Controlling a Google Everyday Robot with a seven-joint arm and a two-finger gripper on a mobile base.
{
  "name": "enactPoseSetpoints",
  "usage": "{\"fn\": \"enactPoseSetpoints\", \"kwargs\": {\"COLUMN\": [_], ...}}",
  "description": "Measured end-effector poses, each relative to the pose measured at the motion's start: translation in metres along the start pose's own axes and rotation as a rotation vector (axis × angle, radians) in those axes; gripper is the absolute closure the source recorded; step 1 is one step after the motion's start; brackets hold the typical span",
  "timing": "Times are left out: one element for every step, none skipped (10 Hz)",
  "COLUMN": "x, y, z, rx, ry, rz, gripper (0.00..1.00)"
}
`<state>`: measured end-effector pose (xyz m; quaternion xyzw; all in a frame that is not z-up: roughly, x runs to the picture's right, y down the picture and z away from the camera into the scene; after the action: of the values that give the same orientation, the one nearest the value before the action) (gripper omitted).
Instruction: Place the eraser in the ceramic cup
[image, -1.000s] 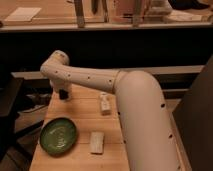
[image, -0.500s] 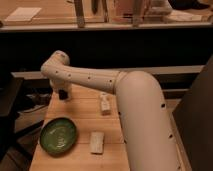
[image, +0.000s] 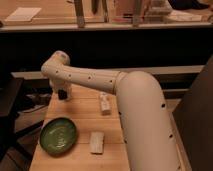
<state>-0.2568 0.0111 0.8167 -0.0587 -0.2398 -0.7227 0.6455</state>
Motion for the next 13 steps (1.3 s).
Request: {"fn": "enactPoseSetpoints", "kwargs": {"x": [0.0002, 0.0001, 0.0, -0.0002, -0.0001, -0.0001, -0.0002, -0.0001, -0.0005, -0.0003, -0.0009, -0.0008, -0.001], "y": [-0.0009, -0.0009, -0.0019, -0.0023, -0.0028, -0.0036, -0.0038, -0.0047, -0.0049, -0.0062, -0.007, -0.0078, -0.0083], "z": [-0.0002, 0.0005, 0.0004, 0.0009, 0.0015, 0.0017, 0.0023, 0.0023, 0.0032, 0.0028, 0.0032, 0.0025, 0.0028], "rx": [0.003, 0.006, 0.01, 0.014, 0.016, 0.019, 0.021, 0.024, 0.026, 0.03, 0.034, 0.036, 0.039], "ry": [0.0, -0.001, -0.001, -0.002, -0.002, -0.001, 0.0, 0.002, 0.001, 0.001, -0.001, -0.001, -0.001], "rz": [-0.003, -0.005, -0.008, -0.012, -0.013, -0.014, -0.015, -0.018, -0.021, -0.024, -0.026, -0.028, -0.03], "gripper": [0.59, 0.57, 0.57, 0.57, 0.61, 0.63, 0.61, 0.6, 0.6, 0.6, 0.58, 0.54, 0.53]}}
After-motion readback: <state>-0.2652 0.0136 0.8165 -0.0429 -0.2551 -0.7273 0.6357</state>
